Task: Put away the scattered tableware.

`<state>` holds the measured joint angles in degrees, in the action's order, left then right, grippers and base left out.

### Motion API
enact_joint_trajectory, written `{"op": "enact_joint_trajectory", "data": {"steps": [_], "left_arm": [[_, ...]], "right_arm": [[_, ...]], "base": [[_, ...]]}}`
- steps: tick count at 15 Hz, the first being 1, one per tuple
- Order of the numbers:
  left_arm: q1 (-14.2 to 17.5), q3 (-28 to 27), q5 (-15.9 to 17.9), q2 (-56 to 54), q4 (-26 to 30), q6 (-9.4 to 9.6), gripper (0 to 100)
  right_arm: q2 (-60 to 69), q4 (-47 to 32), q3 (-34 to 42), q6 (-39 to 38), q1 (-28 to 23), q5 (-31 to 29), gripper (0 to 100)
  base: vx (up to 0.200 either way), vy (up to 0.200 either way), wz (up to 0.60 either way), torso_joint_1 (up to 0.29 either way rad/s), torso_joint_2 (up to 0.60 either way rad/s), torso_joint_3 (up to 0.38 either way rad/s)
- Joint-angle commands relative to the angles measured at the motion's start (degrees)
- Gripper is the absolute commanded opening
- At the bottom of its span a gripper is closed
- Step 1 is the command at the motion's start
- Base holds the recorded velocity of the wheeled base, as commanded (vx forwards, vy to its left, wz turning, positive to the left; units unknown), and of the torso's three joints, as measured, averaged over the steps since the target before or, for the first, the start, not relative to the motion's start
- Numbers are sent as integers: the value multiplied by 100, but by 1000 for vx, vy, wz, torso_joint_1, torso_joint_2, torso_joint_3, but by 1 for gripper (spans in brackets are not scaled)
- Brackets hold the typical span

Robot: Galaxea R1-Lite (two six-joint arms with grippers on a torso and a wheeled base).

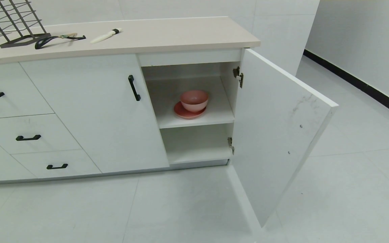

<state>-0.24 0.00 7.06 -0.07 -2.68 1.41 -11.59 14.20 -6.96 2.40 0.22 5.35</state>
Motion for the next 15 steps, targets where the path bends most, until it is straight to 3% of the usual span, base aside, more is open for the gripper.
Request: {"op": "enact_joint_trajectory", "data": {"steps": [1,3,4,6,8,15], "left_arm": [[7,0,-3,7,-4,-18,100],[7,0,-11,7,-4,-1,100],[24,0,-11,7,-4,-10,100],[24,0,-20,7,-4,-27,100],[24,0,6,7,-13,-27,100],[24,0,94,7,-13,-27,100]], "right_arm": [[-2708,1691,-807,94,40,256,0],[-3771,3071,-534,217,31,317,0],[-4896,4284,-139,278,-409,581,0],[-5784,4943,-271,393,-672,1108,0],[-6338,5031,-578,577,-611,1521,0],[-8008,5339,-2090,858,171,1891,0]], "base": [[0,0,0,0,0,0],[0,0,0,0,0,0],[0,0,0,0,0,0],[0,0,0,0,0,0],[0,0,0,0,0,0],[0,0,0,0,0,0]]}}
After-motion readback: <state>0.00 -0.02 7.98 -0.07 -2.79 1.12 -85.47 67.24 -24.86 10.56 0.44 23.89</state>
